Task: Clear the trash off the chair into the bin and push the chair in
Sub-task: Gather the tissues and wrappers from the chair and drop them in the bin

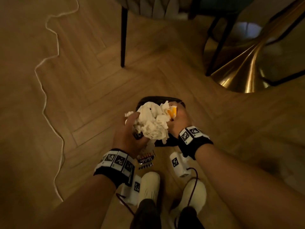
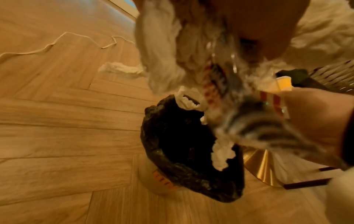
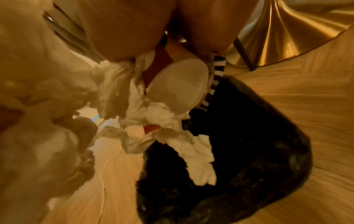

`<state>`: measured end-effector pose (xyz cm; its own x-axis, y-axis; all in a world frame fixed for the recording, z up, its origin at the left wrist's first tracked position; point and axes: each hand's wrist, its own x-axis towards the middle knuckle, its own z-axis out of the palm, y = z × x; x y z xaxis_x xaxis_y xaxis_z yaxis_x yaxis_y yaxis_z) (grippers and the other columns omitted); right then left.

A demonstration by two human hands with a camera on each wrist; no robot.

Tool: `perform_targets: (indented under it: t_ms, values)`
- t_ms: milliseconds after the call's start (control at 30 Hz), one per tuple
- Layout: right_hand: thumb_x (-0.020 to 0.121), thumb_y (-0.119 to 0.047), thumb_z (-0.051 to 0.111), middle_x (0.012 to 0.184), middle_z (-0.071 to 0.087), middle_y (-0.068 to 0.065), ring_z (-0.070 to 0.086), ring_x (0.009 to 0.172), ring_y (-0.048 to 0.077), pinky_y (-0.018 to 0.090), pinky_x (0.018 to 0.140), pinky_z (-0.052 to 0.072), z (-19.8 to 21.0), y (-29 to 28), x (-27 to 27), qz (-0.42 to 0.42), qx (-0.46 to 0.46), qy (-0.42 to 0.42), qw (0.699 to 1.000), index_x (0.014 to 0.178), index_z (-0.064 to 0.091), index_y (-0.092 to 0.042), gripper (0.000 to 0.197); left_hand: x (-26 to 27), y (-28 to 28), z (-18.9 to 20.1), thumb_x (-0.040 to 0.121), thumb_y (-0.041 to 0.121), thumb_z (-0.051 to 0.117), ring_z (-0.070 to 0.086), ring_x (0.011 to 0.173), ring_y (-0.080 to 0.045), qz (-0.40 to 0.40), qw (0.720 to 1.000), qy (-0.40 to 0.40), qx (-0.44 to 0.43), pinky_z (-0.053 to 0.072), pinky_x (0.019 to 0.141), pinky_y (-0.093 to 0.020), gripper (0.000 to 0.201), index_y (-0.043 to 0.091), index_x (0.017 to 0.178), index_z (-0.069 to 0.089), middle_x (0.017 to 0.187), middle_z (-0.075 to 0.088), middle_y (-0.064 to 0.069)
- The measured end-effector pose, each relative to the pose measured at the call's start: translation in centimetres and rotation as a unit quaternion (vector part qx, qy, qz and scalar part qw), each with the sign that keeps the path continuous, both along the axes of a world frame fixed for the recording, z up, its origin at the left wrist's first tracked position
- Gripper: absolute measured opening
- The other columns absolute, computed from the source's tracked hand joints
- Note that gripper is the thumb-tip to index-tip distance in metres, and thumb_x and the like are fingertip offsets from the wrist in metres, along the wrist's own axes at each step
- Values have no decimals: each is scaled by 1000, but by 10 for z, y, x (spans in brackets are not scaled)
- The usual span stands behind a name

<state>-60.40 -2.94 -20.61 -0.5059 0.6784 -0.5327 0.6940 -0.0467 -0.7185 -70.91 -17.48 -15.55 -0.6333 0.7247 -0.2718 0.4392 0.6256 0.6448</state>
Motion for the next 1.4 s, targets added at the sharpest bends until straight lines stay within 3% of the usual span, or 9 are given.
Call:
perform_targets:
  t_ms: [133, 267, 367, 633, 833, 1000, 1200, 1333, 1400]
  values:
    - [76, -18, 74, 126, 56, 15, 57, 111, 33, 39, 95, 47, -39, 0, 0, 26, 8, -31, 999, 127, 50, -23, 57, 2, 2, -30, 67, 22, 83, 56, 97, -30, -2, 1000, 10, -4, 37, 75, -28, 69, 12, 127, 50, 119, 55, -19]
    - [76, -13, 74, 137, 52, 14, 53, 121, 31, 45, 102, 45, -41, 7, 10, 24, -19, -40, 999, 141, 36, -21, 76, 1, 11, -32, 67, 21, 83, 57, 97, -31, -9, 1000, 5, -17, 37, 76, -28, 69, 12, 127, 50, 119, 54, -19]
    - [77, -16, 75, 136, 54, 13, 54, 121, 29, 35, 100, 45, -36, 13, 13, -11, -45, -22, 999, 143, 38, -21, 76, -3, 20, -26, 68, 20, 82, 57, 97, -31, -17, 1000, 3, -18, 37, 76, -29, 69, 12, 127, 49, 118, 54, -18]
    - [89, -22, 62, 118, 68, 11, 63, 106, 25, 20, 80, 39, -21, 28, 28, -1, -1, -96, 995, 118, 64, -9, 32, -9, 51, -37, 72, 28, 78, 53, 105, -34, -85, 990, -50, -102, 37, 80, -30, 68, 22, 131, 44, 122, 51, -16]
    - [87, -18, 64, 89, 73, 7, 61, 75, 13, 14, 61, 41, -22, 22, 89, -49, 9, -79, 996, 93, 73, -10, 14, -7, 99, -66, 74, 49, 65, 54, 108, -36, -230, 937, -51, -258, 51, 85, -46, 70, 46, 131, 25, 127, 47, -9]
    - [85, -24, 65, 80, 73, 5, 69, 76, 21, 41, 76, 59, -29, 11, 123, -116, -41, -93, 988, 88, 72, -16, 11, -13, 115, -81, 61, 74, 61, 36, 130, -36, -267, 906, 24, -328, 34, 103, -58, 99, 46, 138, 6, 146, 34, -6]
    - [85, -28, 64, 79, 74, 4, 69, 76, 18, 37, 75, 57, -22, 2, 123, -104, -52, -101, 988, 87, 73, -17, 15, -21, 101, -70, 78, 44, 68, 51, 118, -29, -231, 946, -14, -225, 47, 95, -43, 62, 25, 131, 40, 136, 47, -6]
    - [87, -29, 61, 79, 74, 1, 68, 76, 16, 23, 64, 49, 2, -6, 120, -72, -65, -116, 988, 85, 73, -20, 14, -20, 79, -43, 84, 20, 67, 63, 94, -25, -194, 968, -39, -158, 53, 84, -37, 29, 14, 111, 60, 107, 66, -9]
    - [87, -28, 62, 84, 74, 2, 69, 79, 19, 30, 72, 55, 21, -11, 126, -57, -79, -123, 988, 84, 71, -22, 11, -15, 63, -20, 84, 15, 66, 65, 87, -23, -188, 966, -66, -166, 54, 82, -37, 20, 14, 104, 64, 94, 69, -6]
